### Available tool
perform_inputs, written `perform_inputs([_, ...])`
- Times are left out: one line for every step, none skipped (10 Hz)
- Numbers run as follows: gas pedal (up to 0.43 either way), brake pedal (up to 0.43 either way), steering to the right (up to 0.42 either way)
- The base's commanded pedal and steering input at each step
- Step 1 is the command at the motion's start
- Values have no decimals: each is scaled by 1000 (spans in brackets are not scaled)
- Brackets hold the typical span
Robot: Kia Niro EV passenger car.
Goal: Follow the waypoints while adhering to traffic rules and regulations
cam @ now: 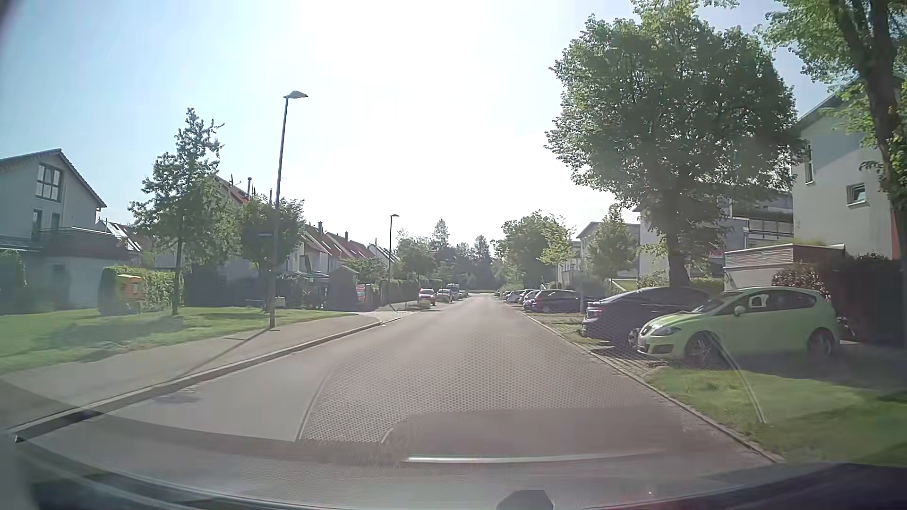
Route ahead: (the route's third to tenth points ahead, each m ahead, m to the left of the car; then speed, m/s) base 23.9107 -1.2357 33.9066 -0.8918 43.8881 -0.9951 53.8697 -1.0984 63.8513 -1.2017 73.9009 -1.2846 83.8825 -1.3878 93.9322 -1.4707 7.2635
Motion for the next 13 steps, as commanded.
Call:
perform_inputs([0,0,2])
perform_inputs([0,0,3])
perform_inputs([0,30,3])
perform_inputs([0,67,4])
perform_inputs([0,91,5])
perform_inputs([0,91,4])
perform_inputs([0,91,5])
perform_inputs([0,91,5])
perform_inputs([0,91,5])
perform_inputs([0,104,4])
perform_inputs([0,128,3])
perform_inputs([0,134,1])
perform_inputs([0,140,1])
